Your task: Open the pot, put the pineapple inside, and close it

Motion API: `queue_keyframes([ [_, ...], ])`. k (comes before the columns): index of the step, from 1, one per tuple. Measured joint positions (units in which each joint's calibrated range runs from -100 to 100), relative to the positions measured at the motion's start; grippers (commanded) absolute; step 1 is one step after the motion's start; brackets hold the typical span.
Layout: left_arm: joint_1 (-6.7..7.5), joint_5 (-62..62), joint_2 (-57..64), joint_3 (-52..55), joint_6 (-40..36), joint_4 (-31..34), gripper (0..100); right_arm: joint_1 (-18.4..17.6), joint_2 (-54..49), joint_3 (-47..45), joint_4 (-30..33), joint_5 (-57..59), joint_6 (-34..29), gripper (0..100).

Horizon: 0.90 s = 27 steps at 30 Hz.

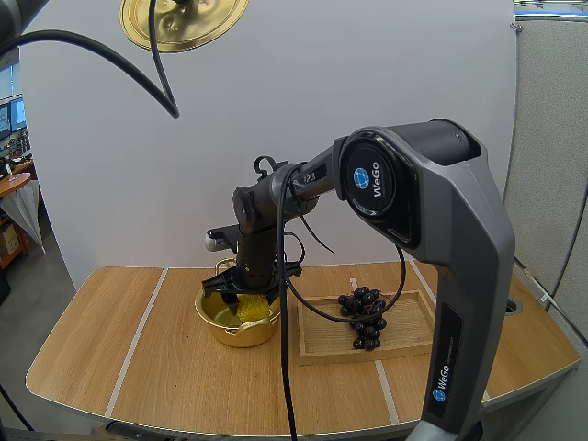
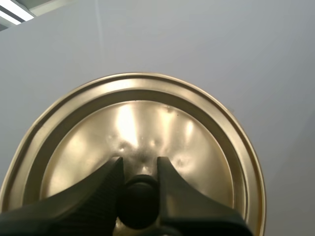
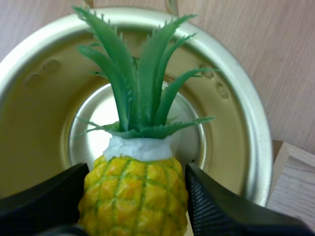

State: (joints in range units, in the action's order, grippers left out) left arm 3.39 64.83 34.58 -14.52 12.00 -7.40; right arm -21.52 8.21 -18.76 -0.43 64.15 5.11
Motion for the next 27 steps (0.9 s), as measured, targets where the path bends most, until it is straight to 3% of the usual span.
queue_keyframes([
  [14,0.0,0.0,0.0,0.0,0.0,0.0,0,-0.05,3.55,0.25,-0.31,0.35,0.3,1],
  [15,0.0,0.0,0.0,0.0,0.0,0.0,0,-0.05,3.55,0.25,-0.31,0.35,0.4,17],
  [16,0.0,0.0,0.0,0.0,0.0,0.0,0,-0.05,3.55,0.25,-0.31,0.35,0.49,25],
  [19,0.0,0.0,0.0,0.0,0.0,0.0,0,-0.05,3.55,0.25,-0.97,0.35,1.34,69],
  [22,0.0,0.0,0.0,0.0,0.0,0.0,0,-0.05,3.55,0.25,-1.69,0.68,1.86,96],
  [27,0.0,0.0,0.0,0.0,0.0,0.0,0,-0.05,2.82,0.25,-1.82,1.37,2.11,100],
])
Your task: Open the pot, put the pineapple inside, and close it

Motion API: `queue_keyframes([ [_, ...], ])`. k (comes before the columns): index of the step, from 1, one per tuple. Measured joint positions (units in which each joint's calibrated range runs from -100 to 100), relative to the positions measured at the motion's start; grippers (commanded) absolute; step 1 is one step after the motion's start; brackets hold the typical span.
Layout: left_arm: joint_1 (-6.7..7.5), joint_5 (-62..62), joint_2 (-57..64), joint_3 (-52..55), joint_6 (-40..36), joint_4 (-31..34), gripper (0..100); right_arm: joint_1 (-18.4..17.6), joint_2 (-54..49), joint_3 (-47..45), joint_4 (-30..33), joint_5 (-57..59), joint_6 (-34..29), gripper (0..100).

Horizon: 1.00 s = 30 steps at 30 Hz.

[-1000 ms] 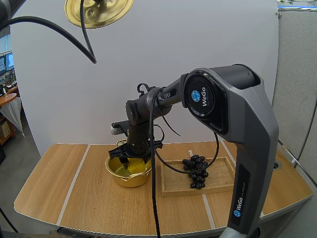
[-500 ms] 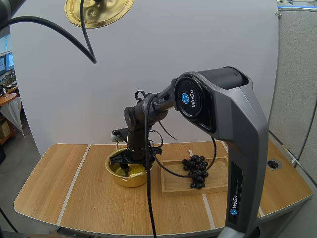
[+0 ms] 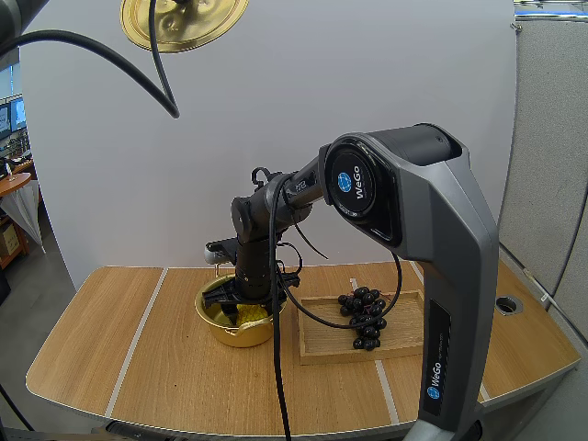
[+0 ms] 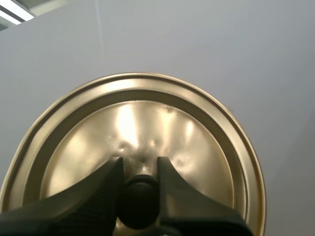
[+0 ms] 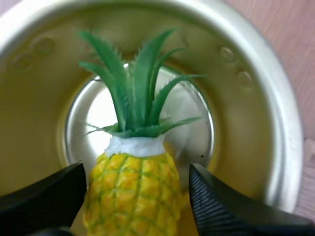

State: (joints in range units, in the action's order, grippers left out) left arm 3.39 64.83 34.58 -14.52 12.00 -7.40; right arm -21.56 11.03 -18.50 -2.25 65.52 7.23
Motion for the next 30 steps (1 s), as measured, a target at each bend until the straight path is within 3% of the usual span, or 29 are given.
queue_keyframes([
  [15,0.0,0.0,0.0,0.0,0.0,0.0,0,0.0,-15.45,0.0,0.95,4.43,0.41,100],
  [18,0.0,0.0,0.0,0.0,0.0,0.0,0,0.0,-25.28,0.0,1.55,9.63,0.9,100],
  [30,0.0,0.0,0.0,0.0,0.0,0.0,0,0.0,-47.0,-0.34,0.07,25.9,3.92,100],
])
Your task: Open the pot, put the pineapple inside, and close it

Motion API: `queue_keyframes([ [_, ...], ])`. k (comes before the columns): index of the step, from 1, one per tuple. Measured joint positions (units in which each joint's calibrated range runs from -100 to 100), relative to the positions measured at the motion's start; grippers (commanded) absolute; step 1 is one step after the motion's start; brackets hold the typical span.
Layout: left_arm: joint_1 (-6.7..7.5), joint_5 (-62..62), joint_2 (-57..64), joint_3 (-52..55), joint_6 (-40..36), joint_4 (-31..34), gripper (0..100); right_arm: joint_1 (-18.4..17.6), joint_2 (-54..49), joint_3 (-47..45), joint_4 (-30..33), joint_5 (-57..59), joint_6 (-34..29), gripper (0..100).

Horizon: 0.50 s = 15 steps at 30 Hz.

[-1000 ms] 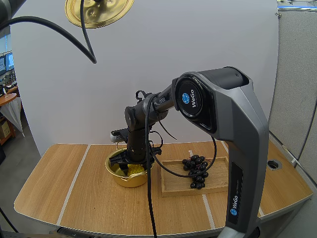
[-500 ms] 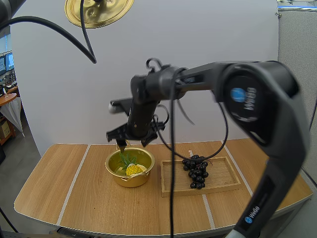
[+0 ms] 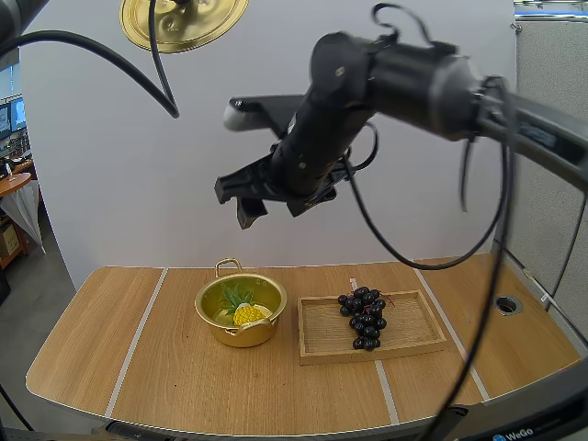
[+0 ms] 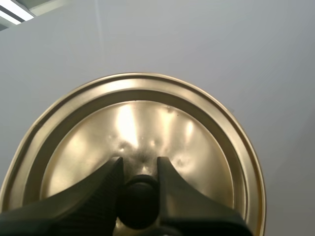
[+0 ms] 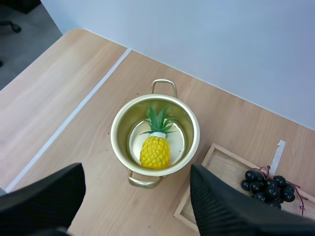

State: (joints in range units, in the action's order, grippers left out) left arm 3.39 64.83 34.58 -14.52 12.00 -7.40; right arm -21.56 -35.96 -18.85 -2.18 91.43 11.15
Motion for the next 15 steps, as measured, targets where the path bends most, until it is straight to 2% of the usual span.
queue_keyframes([
  [7,0.0,0.0,0.0,0.0,0.0,0.0,0,0.0,-9.55,-4.43,-1.26,5.99,0.18,100],
  [12,0.0,0.0,0.0,0.0,0.0,0.0,0,0.0,-15.78,-7.42,0.23,7.5,0.18,100],
  [14,0.0,0.0,0.0,0.0,0.0,0.0,0,0.0,-18.37,-8.79,1.28,7.92,0.18,79],
  [15,0.0,0.0,0.0,0.0,0.0,0.0,0,0.0,-18.81,-9.18,1.57,8.13,0.18,51],
])
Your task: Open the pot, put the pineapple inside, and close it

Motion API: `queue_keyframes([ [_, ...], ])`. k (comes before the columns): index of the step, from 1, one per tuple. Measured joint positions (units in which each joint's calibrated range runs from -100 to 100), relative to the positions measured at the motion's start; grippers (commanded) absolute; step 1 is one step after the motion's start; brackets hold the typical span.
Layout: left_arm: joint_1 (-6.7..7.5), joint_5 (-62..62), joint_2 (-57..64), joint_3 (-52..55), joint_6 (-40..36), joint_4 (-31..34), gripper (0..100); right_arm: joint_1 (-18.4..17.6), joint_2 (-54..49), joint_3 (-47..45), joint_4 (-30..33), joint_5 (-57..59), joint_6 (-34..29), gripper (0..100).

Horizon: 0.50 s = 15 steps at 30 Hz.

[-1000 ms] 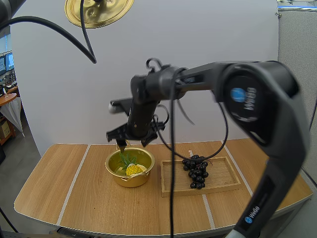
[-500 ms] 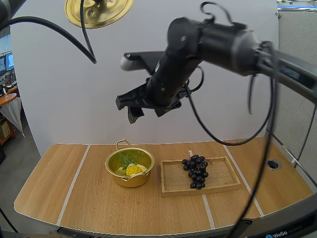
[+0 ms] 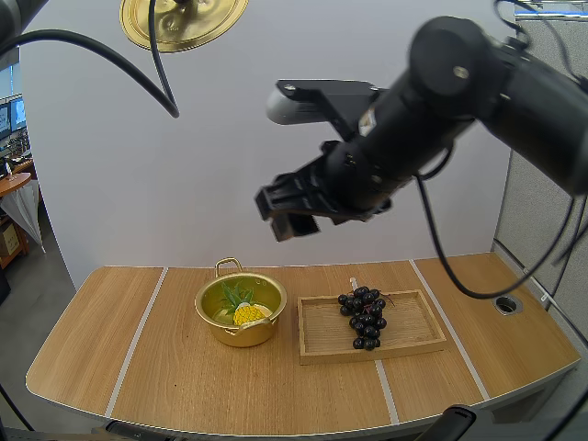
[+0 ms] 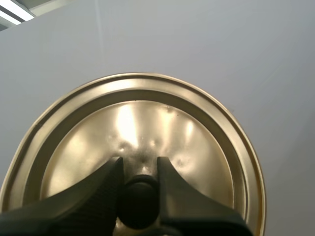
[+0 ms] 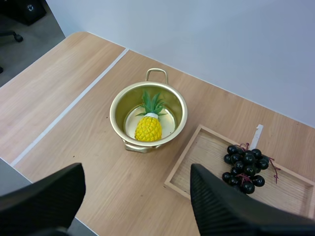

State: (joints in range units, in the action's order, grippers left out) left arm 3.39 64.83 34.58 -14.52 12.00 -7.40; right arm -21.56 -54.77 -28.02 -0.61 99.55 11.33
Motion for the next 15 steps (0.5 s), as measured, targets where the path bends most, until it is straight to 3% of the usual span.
queue_keyframes([
  [2,0.0,0.0,0.0,0.0,0.0,0.0,0,0.0,-2.38,-1.09,0.61,0.16,0.0,10],
  [3,0.0,0.0,0.0,0.0,0.0,0.0,0,0.0,-3.58,-1.75,0.61,0.32,0.0,0],
  [15,0.0,0.0,0.0,0.0,-0.11,0.0,0,0.0,-13.82,-3.71,-2.83,0.45,0.0,0],
])
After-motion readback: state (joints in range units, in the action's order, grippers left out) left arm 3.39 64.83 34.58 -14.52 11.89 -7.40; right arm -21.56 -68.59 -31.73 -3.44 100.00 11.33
